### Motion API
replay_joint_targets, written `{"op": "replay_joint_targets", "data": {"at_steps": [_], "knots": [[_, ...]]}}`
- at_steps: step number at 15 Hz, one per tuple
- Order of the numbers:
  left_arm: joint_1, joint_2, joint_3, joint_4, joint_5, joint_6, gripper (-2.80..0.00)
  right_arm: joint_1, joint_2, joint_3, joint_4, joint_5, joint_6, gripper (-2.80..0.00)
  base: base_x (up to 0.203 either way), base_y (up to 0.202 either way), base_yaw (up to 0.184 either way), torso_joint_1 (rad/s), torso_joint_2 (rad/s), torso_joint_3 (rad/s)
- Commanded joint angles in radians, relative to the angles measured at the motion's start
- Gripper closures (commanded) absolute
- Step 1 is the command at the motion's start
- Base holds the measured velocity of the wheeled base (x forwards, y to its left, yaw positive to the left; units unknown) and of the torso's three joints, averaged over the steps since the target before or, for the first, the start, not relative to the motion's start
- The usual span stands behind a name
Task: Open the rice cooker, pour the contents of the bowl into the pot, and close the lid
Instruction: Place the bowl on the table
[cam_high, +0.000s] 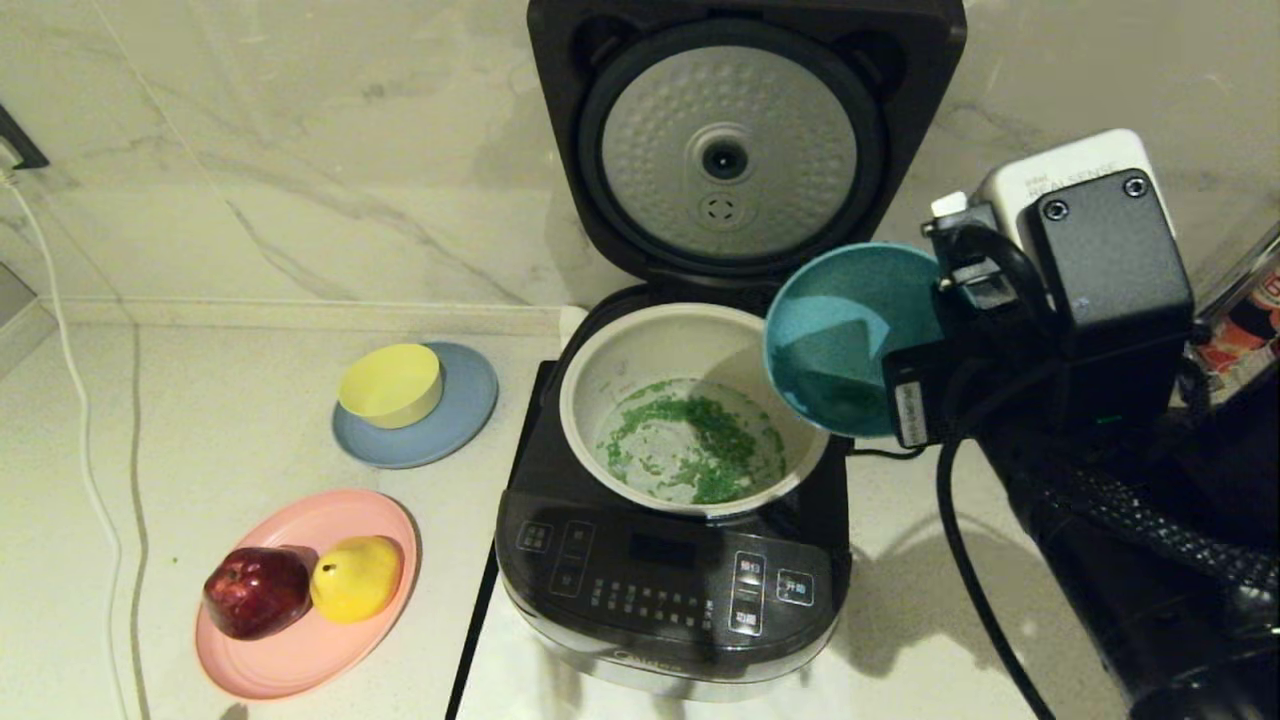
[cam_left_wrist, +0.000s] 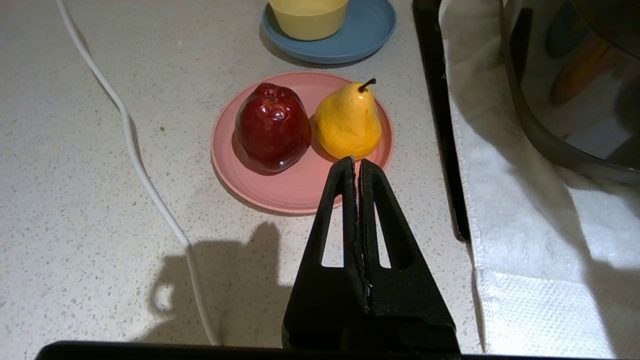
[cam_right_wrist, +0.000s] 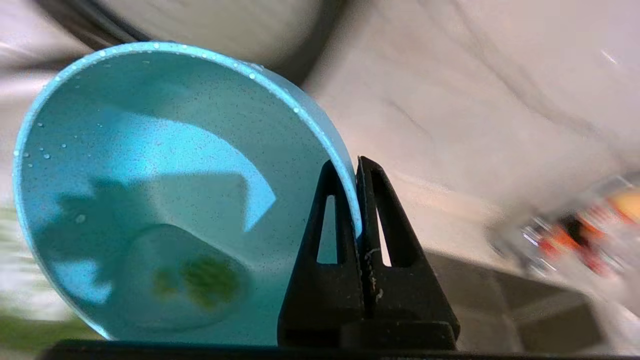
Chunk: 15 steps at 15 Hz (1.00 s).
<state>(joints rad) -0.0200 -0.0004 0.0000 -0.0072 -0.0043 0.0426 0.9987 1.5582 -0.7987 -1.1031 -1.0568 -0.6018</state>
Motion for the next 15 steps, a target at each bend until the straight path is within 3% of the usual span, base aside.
{"op": "replay_joint_targets", "data": {"at_steps": [1,7,10,13,15], "knots": [[0.0,-0.001,0.009,0.0,0.0,0.0,0.0,-0.094,-0.074,0.046,0.032,-0.003,0.006,0.0,0.0,0.0,0.0,0.0,0.0,0.0],[0.0,-0.001,0.009,0.0,0.0,0.0,0.0,-0.388,-0.05,-0.004,0.17,0.043,0.021,0.0,0.0,0.0,0.0,0.0,0.0,0.0],[0.0,-0.001,0.009,-0.002,0.0,0.0,0.0,-0.536,-0.007,-0.084,0.336,0.134,0.073,0.0,0.0,0.0,0.0,0.0,0.0,0.0],[0.0,-0.001,0.009,0.0,0.0,-0.001,0.0,-0.633,0.001,-0.166,0.619,0.291,0.253,0.0,0.0,0.0,0.0,0.0,0.0,0.0],[0.0,-0.001,0.009,0.0,0.0,0.0,0.0,-0.68,-0.039,-0.2,0.851,0.427,0.42,0.0,0.0,0.0,0.0,0.0,0.0,0.0]]}}
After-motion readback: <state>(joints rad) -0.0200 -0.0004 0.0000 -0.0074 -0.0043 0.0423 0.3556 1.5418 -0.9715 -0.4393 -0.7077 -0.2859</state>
